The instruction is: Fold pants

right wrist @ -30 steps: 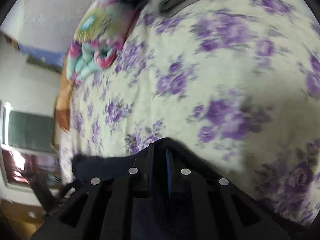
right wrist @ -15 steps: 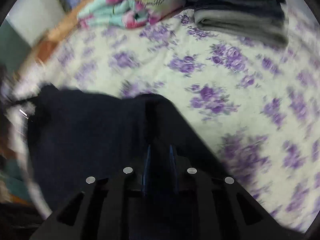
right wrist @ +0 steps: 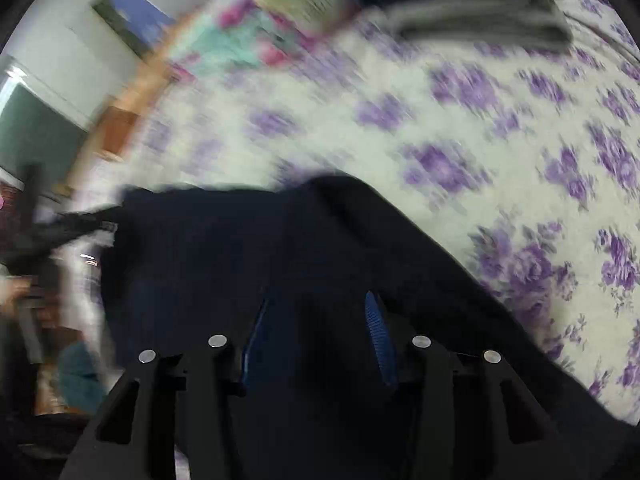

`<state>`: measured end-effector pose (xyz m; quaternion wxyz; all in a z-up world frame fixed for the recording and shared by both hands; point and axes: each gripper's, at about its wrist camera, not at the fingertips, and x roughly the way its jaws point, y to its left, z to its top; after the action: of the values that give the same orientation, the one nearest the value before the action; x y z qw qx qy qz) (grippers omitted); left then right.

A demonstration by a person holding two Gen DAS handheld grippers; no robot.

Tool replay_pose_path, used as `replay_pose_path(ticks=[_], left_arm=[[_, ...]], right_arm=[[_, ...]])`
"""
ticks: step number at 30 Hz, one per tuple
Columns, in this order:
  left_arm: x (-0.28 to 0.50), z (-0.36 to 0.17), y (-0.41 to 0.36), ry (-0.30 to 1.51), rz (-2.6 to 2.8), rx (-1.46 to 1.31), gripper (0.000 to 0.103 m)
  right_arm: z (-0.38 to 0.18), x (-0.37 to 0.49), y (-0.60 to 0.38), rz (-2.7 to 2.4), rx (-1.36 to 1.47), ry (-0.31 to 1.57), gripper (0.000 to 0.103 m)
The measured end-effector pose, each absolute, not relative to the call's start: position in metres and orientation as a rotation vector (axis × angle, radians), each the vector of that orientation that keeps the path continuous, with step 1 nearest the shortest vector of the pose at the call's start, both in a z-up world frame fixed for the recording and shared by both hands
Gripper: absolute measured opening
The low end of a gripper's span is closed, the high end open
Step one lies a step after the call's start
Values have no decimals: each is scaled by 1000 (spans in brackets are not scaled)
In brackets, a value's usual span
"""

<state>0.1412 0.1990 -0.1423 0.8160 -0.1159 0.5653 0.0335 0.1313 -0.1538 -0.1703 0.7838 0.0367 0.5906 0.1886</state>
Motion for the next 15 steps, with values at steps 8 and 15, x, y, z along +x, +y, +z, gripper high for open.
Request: replay_pose_path(ticks=[8, 15], left_arm=[[145, -157, 210, 1237, 116, -278, 90], [126, -123, 199, 1138, 56, -237, 89]], right_arm=[[-147, 138, -259, 24, 253, 1138, 61], [-123, 43, -299, -14, 303, 1101, 86]])
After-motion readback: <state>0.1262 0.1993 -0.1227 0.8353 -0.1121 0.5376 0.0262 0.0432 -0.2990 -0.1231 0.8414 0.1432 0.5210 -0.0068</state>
